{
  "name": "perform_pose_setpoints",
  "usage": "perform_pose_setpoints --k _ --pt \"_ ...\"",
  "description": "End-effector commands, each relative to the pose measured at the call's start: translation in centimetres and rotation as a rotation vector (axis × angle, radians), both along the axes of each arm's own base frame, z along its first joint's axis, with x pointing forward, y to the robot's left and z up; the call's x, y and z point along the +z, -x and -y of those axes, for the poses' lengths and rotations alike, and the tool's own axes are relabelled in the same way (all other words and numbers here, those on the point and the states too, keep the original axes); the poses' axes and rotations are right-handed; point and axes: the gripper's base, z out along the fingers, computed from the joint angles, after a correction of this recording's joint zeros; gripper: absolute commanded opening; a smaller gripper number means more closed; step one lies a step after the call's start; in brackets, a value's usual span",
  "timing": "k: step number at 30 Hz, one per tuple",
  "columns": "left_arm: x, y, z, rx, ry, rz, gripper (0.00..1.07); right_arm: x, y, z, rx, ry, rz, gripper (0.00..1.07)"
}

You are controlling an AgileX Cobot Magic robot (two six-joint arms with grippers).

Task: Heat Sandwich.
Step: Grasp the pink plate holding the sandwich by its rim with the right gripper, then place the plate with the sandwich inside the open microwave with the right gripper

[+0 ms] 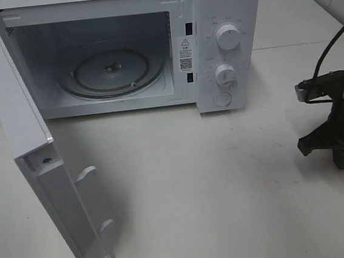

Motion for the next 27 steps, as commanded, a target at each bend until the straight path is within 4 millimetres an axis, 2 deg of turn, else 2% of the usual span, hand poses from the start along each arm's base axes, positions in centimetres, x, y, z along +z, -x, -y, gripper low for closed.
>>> perform_pose_setpoints --k 1,21,27 --pt "0.01 0.16 0.02 -0.001 0.002 0.026 1.0 -0.07 0.0 0.08 -0.011 -0.002 0.004 0.0" --pt "0.01 0.16 0.02 -0.001 0.002 0.026 1.0 -0.04 0.06 0.18 0.015 0.02 -0.006 0.0" --pt "0.01 0.16 0.02 -0.001 0.002 0.026 1.0 0.07 0.19 -0.09 0.02 0.076 -0.013 0.0"
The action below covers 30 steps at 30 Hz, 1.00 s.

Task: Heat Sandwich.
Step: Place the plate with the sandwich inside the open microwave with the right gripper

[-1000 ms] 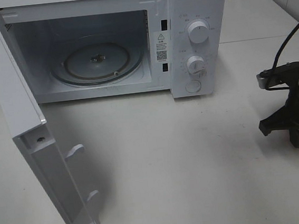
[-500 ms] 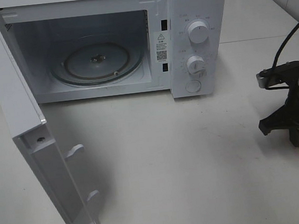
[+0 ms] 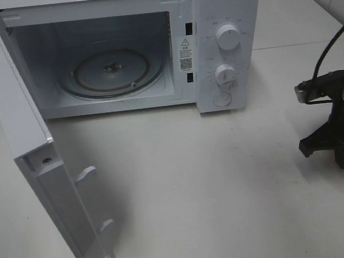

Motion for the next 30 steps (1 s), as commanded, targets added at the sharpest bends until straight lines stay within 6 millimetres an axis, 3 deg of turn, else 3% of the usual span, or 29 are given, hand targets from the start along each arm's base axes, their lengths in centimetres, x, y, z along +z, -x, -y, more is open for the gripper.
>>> perform_pose_setpoints --k 1,12,30 --pt "0.0 0.2 0.0 -0.001 0.002 0.026 1.0 0.0 0.2 -0.2 0.02 0.051 -0.016 0.0" --pt "0.0 0.2 0.0 -0.001 0.002 0.026 1.0 0.3 0.6 -1.5 0.053 0.144 -0.021 0.0" --pt "0.0 0.2 0.0 -0.001 0.002 0.026 1.0 3.0 2.1 -4.1 0.149 0.249 -0.008 0.0"
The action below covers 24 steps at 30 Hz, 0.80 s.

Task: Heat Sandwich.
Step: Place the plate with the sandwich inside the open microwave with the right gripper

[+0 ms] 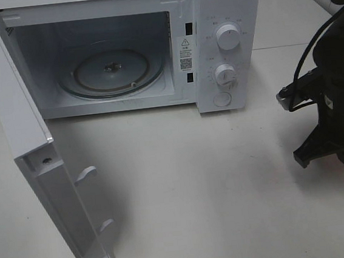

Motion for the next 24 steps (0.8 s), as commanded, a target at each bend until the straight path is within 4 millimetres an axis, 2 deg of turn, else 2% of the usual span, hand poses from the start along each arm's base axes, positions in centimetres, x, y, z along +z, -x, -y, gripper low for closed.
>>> perform_pose_setpoints --k 1,8,24 --pt "0.0 0.2 0.0 -0.001 0.002 0.026 1.0 1.0 0.5 -0.3 0.019 0.035 0.008 0.0" --pt "0.0 0.2 0.0 -0.001 0.002 0.026 1.0 2.5 1.8 -1.2 0.065 0.047 0.022 0.0" --pt "0.0 0.2 0.0 -0.001 0.002 0.026 1.0 4.2 5.4 -2.5 0.143 0.02 0.046 0.0"
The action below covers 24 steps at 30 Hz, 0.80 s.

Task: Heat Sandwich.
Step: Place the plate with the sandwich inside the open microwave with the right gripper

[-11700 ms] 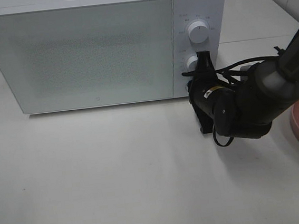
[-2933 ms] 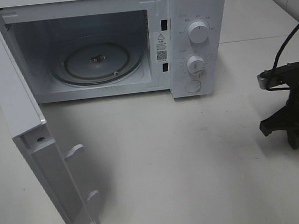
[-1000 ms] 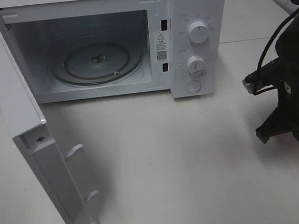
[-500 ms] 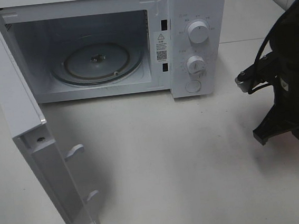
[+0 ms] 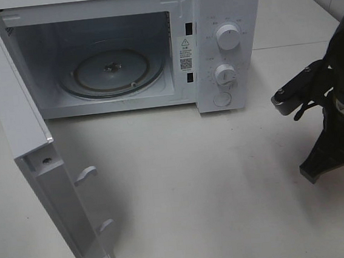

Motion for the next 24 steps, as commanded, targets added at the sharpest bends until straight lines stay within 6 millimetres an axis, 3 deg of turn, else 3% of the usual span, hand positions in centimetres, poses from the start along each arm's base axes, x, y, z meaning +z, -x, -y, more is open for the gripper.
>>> perform_pose_setpoints --k 1,24 --pt "0.0 0.2 0.0 -0.001 0.002 0.026 1.0 0.6 0.9 -0.2 0.023 0.006 0.009 0.0" --pt "0.0 0.2 0.0 -0.001 0.002 0.026 1.0 1.8 4.8 -5.3 0.34 -0.048 0.008 0.0"
